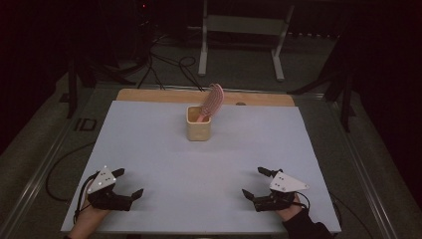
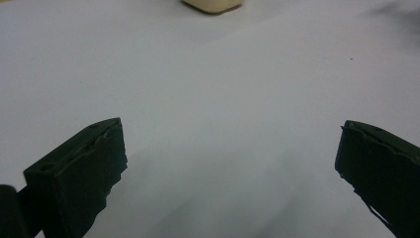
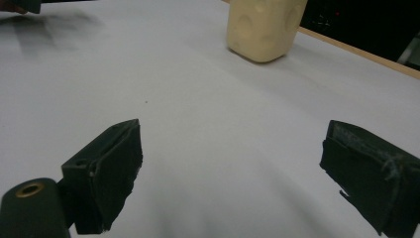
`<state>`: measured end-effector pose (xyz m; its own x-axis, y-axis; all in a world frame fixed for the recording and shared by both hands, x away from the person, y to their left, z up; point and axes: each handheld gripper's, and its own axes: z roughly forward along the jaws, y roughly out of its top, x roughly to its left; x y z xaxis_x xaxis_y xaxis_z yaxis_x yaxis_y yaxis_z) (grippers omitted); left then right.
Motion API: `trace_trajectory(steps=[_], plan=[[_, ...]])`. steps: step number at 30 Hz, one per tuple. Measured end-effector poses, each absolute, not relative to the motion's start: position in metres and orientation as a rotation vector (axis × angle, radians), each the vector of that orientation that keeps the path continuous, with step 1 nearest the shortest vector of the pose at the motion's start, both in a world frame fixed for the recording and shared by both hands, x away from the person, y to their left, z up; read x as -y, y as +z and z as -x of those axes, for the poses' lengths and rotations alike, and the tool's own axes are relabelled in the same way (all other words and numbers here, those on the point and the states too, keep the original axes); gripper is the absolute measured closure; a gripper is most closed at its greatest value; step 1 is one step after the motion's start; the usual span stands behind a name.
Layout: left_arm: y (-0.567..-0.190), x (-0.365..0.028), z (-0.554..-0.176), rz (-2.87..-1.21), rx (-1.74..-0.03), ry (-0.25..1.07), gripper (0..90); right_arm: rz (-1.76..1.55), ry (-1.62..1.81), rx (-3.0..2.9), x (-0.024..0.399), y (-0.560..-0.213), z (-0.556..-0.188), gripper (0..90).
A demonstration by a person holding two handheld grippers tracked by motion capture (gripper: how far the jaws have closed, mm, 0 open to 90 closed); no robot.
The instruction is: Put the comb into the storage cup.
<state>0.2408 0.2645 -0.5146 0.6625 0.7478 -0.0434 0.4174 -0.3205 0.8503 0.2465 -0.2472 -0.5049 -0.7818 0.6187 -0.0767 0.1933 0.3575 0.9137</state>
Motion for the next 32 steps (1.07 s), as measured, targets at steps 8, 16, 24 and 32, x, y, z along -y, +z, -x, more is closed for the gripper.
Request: trace_trajectory(steps=[8, 16, 24, 32], plan=[[-0.5166, -0.2631, -0.2406, -1.972, -0.900, 0.468, 0.0, -0.708, 1.405, -2.226, 0.2446, -0.5061, -0.2474, 8.8], [-0.5134, -0.2631, -0.2381, -1.943, -0.895, 0.489, 0.0, -0.714, 1.403, -2.231, 0.2449, -0.5070, -0.2484, 8.8], [-0.5148, -0.2628, -0.2382, -1.955, -0.894, 0.509, 0.0, -0.728, 1.398, -2.236, 0.2448, -0.5083, -0.2500, 8.8], [-0.5140, -0.2635, -0.2379, -1.944, -0.891, 0.501, 0.0, -0.732, 1.391, -2.239, 0.2441, -0.5092, -0.2504, 8.8]])
